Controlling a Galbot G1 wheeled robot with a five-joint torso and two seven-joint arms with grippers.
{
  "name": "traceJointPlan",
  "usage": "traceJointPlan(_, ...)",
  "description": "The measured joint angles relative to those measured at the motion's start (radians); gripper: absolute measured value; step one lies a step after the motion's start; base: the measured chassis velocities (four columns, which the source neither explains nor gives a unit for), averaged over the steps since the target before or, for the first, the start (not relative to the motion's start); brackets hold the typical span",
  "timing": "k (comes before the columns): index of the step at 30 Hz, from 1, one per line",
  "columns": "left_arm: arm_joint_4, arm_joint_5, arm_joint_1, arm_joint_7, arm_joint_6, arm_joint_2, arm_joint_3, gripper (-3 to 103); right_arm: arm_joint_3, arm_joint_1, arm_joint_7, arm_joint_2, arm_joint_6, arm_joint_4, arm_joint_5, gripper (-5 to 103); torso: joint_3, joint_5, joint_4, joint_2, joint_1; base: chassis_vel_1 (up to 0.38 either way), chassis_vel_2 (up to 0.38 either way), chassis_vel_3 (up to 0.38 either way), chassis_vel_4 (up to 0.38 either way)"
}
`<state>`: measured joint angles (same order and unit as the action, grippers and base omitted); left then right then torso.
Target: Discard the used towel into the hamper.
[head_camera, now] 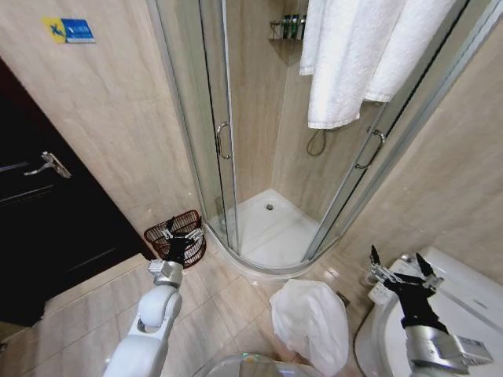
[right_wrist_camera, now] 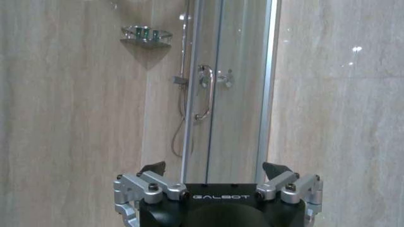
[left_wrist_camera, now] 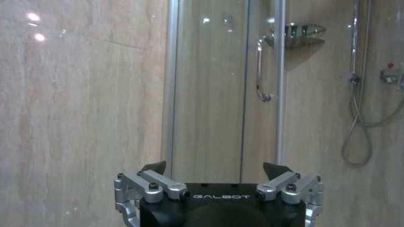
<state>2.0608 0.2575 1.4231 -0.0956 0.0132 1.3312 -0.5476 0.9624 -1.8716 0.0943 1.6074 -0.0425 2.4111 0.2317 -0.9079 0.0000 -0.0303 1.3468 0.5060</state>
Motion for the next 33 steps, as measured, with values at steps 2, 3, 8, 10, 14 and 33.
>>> traceJointPlan(2, 0.009, 0.012, -0.004, 0.001, -0.015, -0.004, 0.001, 100, -0.004, -0.002, 0.003, 0.0, -0.003, 0.001, -0.004, 100, 0.0, 0.0, 0.0, 0.0, 0.0, 0.042, -0.043, -0.037, 0.051)
traceJointPlan(3, 0.009, 0.012, -0.004, 0.001, -0.015, -0.004, 0.001, 100, -0.004, -0.002, 0.003, 0.0, -0.003, 0.001, -0.004, 100, 0.0, 0.0, 0.0, 0.0, 0.0, 0.04, -0.039, -0.037, 0.051)
traceJointPlan(8, 0.011, 0.016, -0.009, 0.002, -0.024, -0.008, 0.003, 100, -0.006, -0.004, 0.008, 0.0, -0.003, 0.008, -0.008, 100, 0.0, 0.0, 0.0, 0.0, 0.0, 0.054, -0.055, -0.056, 0.054)
traceJointPlan(10, 0.012, 0.016, -0.008, 0.002, -0.024, -0.009, 0.004, 100, -0.006, -0.011, 0.009, 0.001, -0.004, 0.013, -0.008, 100, 0.0, 0.0, -0.0001, 0.0, 0.0, 0.053, -0.051, -0.067, 0.052)
traceJointPlan(14, 0.012, 0.015, -0.008, 0.004, -0.023, -0.008, 0.005, 100, -0.006, -0.018, 0.012, 0.001, -0.014, 0.014, -0.008, 100, 0.0, 0.0, -0.0001, 0.0, 0.0, 0.047, -0.058, -0.049, 0.054)
traceJointPlan(33, 0.005, 0.016, -0.009, 0.004, -0.015, -0.012, 0.005, 100, -0.007, -0.035, 0.017, 0.001, -0.038, 0.015, -0.014, 100, 0.0, -0.0001, -0.0001, 0.0, 0.0, 0.062, -0.06, -0.077, 0.072)
